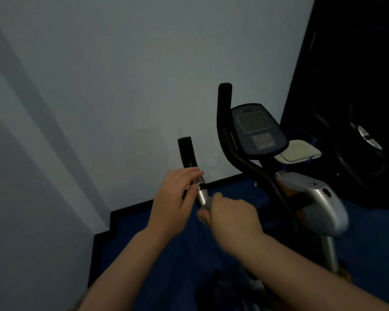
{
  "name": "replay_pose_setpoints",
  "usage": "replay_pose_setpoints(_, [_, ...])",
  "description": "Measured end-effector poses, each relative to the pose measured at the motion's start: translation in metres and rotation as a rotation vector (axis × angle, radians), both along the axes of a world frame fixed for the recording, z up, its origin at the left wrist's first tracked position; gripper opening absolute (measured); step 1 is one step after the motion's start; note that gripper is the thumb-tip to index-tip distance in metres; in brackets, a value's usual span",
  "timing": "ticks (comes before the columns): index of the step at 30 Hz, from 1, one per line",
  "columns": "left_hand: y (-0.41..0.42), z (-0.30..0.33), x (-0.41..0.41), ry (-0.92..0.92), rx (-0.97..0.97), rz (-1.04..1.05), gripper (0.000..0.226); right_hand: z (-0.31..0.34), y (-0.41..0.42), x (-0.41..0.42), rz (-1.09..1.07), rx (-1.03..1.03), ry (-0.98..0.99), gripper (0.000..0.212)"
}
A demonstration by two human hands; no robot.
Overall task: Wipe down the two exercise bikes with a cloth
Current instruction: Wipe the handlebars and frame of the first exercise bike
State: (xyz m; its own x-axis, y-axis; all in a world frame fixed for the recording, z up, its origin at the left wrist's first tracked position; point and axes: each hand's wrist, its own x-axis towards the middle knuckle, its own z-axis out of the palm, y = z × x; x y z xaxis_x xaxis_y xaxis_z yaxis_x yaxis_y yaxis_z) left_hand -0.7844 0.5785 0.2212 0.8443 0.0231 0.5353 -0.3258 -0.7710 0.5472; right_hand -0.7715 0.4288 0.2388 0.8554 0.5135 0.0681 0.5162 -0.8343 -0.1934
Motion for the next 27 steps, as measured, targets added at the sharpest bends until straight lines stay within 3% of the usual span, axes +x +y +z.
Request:
replay_pose_setpoints(2, [0.016, 0.005, 0.011, -0.014, 0.02, -0.062, 0.033, 0.001, 0.005, -0.009, -0.109, 0.075, 0.027, 0.036])
replay_pose_setpoints(6, [0.051, 0.015, 0.034, -0.118, 0.068, -0.136, 0.035, -0.008, 0.013, -0.028, -0.254, 0.125, -0.222, 0.033])
replay_pose_setpoints(8, [0.063, 0.022, 0.047, -0.147, 0.083, -0.159, 0.038, -0.003, 0.029, -0.021, -0.331, 0.161, -0.124, 0.037])
replay_pose_setpoints(14, [0.076, 0.026, 0.07, 0.039, -0.111, -0.327, 0.041, 0.002, 0.083, 0.027, -0.42, 0.591, -0.051, 0.037])
replay_pose_setpoints(18, [0.081, 0.021, 0.07, 0.108, -0.275, -0.422, 0.041, -0.02, 0.075, 0.007, -0.418, 0.614, -0.118, 0.057])
replay_pose_setpoints(22, [0.082, 0.018, 0.063, 0.202, -0.422, -0.498, 0.043, -0.003, 0.086, 0.033, -0.495, 0.705, -0.044, 0.018])
replay_pose_setpoints(25, [0.08, 0.017, 0.058, 0.251, -0.5, -0.537, 0.045, 0.015, 0.105, 0.065, -0.541, 0.917, 0.039, 0.029])
replay_pose_setpoints(27, [0.077, 0.016, 0.055, 0.288, -0.554, -0.556, 0.044, 0.013, 0.11, 0.06, -0.455, 1.022, 0.007, 0.028])
